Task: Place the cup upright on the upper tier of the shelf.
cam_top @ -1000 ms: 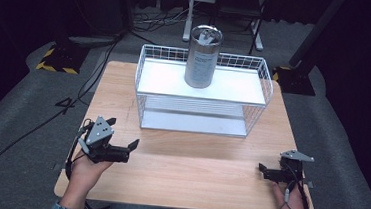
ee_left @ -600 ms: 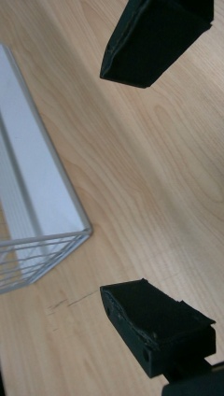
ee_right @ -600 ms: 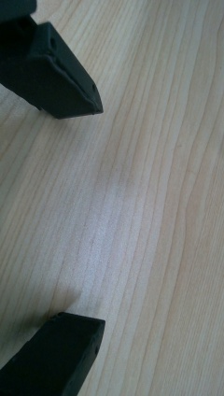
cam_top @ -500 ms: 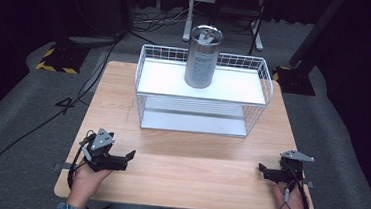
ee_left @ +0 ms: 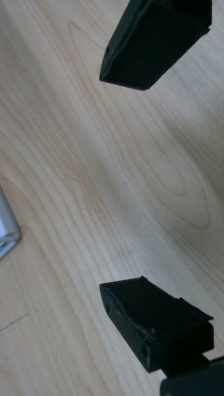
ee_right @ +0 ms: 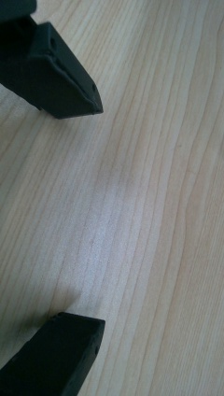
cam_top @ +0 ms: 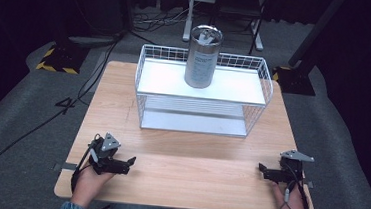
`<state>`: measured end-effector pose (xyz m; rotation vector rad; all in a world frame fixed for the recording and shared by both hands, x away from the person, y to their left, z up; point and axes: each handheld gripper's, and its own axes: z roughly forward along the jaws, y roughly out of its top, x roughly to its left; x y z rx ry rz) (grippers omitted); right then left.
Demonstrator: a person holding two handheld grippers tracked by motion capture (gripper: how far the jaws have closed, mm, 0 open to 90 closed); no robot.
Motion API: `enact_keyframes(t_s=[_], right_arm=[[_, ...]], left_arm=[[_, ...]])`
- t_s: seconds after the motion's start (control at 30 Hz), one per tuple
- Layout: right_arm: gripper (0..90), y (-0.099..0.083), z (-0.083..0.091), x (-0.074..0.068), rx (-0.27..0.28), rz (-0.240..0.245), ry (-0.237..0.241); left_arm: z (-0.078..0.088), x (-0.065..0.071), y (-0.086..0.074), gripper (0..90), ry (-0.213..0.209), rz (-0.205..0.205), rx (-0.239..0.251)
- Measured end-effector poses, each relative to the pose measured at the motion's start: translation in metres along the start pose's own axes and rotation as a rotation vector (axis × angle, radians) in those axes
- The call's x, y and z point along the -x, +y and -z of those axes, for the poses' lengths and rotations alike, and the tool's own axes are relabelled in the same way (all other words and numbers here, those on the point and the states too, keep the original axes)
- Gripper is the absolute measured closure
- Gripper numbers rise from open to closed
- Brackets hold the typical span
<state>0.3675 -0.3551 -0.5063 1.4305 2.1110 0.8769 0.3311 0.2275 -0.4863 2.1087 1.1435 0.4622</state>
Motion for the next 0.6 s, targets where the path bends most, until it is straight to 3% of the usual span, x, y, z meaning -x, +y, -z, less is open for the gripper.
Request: enact_keyframes(t_s=[0.2, 0.27, 0.33, 0.6], right_arm=[[0.4, 0.0, 0.0, 0.0, 0.0, 0.0, 0.0], [0.4, 0.0, 0.0, 0.0, 0.0, 0.0, 0.0], [0.4, 0.0, 0.0, 0.0, 0.0, 0.0, 0.0], [0.4, 0.0, 0.0, 0.0, 0.001, 0.001, 0.0]], left_arm=[[-0.014, 0.001, -0.007, 10.4, 0.068, -0.006, -0.068], [-0.017, -0.001, -0.011, 9.1, 0.012, 0.028, -0.036], [-0.017, 0.0, -0.011, 7.6, 0.001, 0.027, -0.044], [-0.017, 0.0, -0.011, 7.5, 0.009, 0.022, -0.043]])
